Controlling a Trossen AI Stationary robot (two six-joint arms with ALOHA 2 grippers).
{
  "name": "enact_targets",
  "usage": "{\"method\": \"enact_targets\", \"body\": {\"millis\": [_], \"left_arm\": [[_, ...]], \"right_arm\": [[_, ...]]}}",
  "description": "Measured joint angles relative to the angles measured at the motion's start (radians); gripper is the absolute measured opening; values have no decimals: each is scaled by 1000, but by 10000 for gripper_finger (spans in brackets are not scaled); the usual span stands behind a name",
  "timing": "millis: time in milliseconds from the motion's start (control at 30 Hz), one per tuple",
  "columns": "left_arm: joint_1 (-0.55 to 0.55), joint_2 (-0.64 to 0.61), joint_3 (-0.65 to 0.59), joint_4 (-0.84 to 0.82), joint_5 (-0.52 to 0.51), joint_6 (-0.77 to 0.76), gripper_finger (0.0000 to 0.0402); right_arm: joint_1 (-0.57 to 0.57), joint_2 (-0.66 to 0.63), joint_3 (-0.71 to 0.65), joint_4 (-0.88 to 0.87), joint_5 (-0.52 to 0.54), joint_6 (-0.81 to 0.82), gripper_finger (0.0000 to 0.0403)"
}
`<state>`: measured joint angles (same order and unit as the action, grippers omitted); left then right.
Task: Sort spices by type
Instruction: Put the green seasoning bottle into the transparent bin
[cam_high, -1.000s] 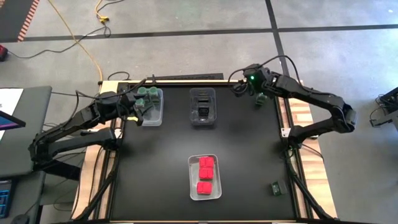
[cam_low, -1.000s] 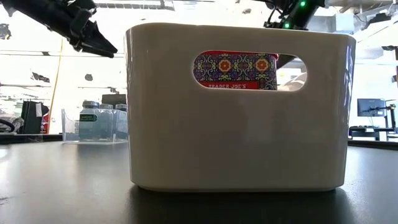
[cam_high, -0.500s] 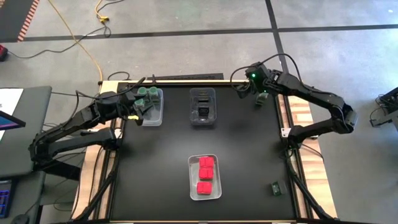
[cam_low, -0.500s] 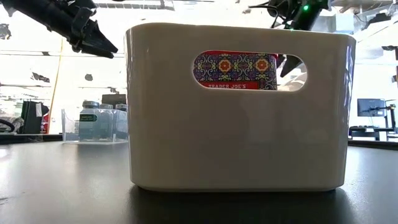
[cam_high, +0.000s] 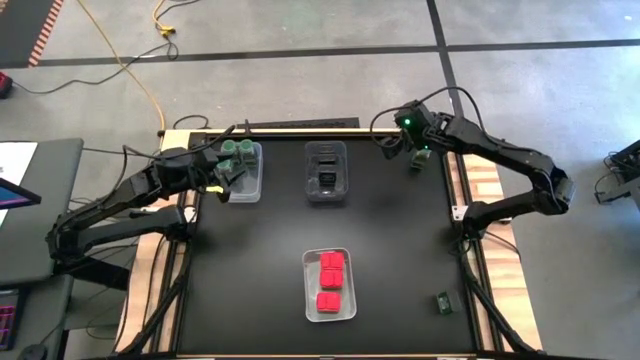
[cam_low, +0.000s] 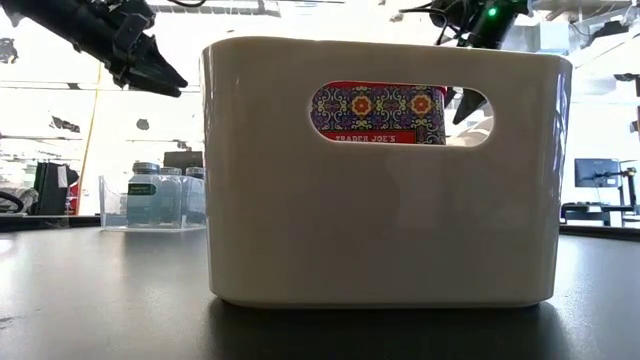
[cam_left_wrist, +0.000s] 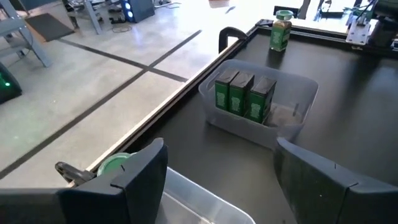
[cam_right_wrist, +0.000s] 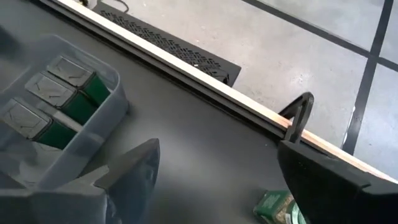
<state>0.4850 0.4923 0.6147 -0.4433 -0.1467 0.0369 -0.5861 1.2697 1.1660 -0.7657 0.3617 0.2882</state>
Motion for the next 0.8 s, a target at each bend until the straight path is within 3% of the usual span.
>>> {"method": "enact_targets", "body": {"millis": [133, 333, 800], "left_arm": [[0, 0, 0, -24, 0, -12, 275], [0, 0, 0, -42, 0, -12, 275], [0, 0, 0, -39, 0, 22, 275]], "right_arm": [[-30, 0, 0, 56, -2, -68, 356], [-129, 0, 0, 144, -123, -103, 356], [-250, 15, 109, 133, -159, -187, 356]]}}
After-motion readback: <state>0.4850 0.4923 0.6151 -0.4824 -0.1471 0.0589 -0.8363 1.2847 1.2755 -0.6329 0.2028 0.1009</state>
